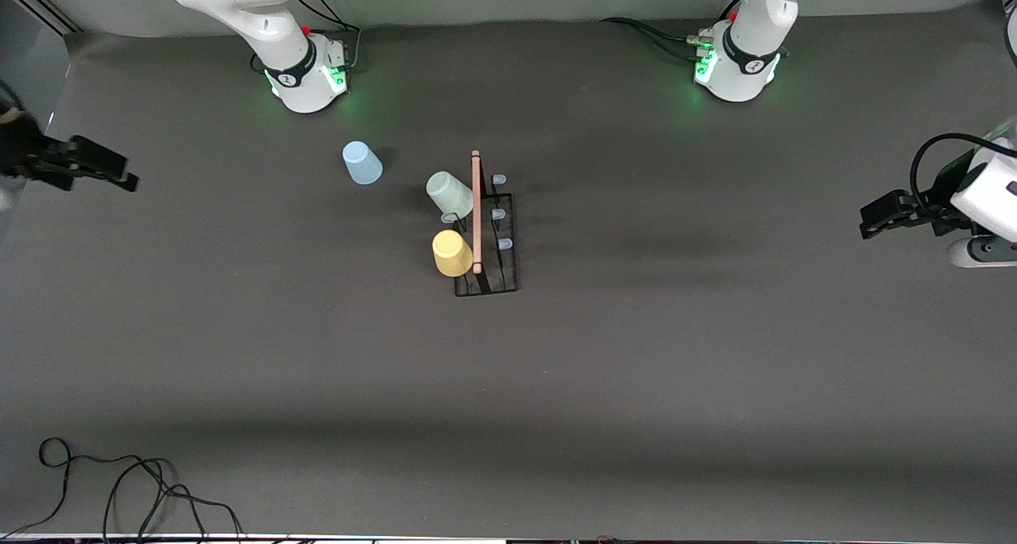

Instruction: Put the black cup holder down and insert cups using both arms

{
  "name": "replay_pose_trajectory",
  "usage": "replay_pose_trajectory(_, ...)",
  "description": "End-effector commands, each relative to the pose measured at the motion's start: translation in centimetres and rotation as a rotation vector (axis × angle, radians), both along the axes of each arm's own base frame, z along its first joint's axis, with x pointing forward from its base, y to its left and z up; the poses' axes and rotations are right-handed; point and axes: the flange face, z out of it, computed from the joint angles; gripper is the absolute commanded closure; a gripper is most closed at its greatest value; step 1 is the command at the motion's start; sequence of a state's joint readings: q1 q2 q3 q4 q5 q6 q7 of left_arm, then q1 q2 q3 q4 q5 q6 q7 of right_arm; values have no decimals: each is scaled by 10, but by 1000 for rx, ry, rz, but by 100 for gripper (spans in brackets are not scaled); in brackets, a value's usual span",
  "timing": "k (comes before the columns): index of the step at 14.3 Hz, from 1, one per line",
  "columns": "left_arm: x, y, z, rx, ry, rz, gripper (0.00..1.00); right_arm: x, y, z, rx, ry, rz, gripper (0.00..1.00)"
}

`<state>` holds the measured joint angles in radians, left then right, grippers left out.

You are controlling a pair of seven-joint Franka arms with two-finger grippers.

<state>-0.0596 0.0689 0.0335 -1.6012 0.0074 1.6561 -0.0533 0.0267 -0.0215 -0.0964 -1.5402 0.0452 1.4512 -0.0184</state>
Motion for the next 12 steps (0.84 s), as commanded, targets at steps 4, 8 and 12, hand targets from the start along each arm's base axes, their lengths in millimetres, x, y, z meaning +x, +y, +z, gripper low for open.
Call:
replay_pose_trajectory(4, 2, 0, 4, 8, -16, -4, 0, 8, -8, -1, -81, -26, 98, 0)
replay_pose_trajectory(8, 3, -1, 6, 8, -20, -5, 0, 6, -10, -1, -69, -25, 90, 0)
replay_pose_trajectory(12, 3, -1, 6, 8, -19, -4, 0, 5, -10, 0, -69, -22, 86, 0)
